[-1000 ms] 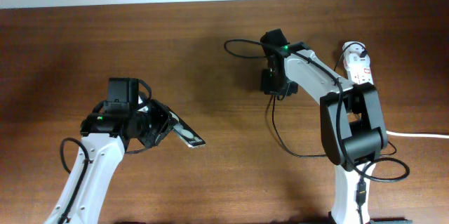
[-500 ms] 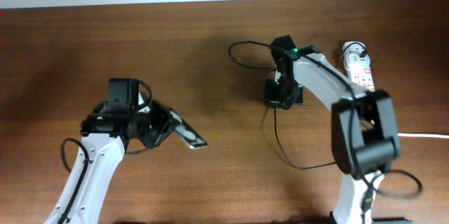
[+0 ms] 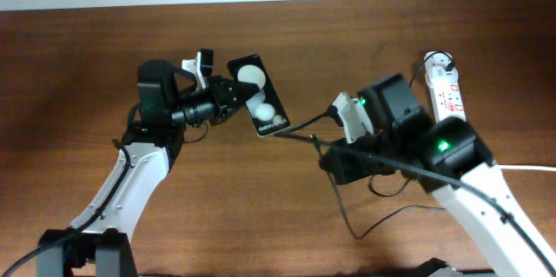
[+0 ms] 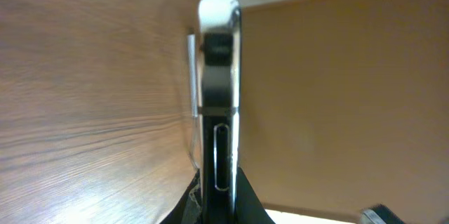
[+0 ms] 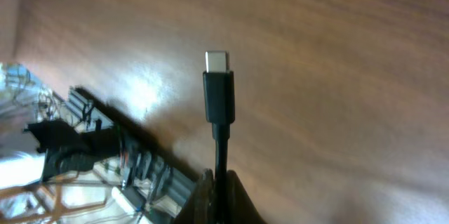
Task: Plug charger to phone and switch on socket
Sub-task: 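Bring the cable plug up to the phone's bottom port, then push the USB-C plug into the phone port with the right gripper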
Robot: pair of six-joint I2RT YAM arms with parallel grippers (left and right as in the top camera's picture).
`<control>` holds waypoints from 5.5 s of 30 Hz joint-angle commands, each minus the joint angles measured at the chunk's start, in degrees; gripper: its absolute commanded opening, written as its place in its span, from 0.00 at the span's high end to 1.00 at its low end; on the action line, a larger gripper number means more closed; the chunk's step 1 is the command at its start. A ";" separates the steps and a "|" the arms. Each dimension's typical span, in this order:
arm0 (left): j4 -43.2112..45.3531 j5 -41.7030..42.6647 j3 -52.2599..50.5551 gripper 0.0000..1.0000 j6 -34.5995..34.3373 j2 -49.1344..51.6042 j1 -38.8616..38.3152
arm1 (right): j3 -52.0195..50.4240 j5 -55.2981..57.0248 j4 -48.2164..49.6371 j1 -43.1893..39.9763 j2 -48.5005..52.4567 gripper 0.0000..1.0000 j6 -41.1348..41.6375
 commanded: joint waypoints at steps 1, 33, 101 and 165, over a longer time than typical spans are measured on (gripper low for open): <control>4.68 4.81 0.90 1.00 -4.15 -0.26 -0.22 | -6.56 -0.31 5.25 4.96 -0.61 0.96 5.55; 4.85 10.08 0.90 1.00 -0.07 -0.24 -0.15 | -8.83 8.72 19.78 12.63 3.21 0.96 11.74; -0.59 9.46 0.87 1.00 -2.21 -0.22 1.09 | -8.83 5.73 20.39 12.63 3.21 0.96 11.74; -3.76 19.08 0.87 1.00 5.44 -0.22 0.94 | -8.83 11.91 23.76 12.63 3.21 0.74 11.74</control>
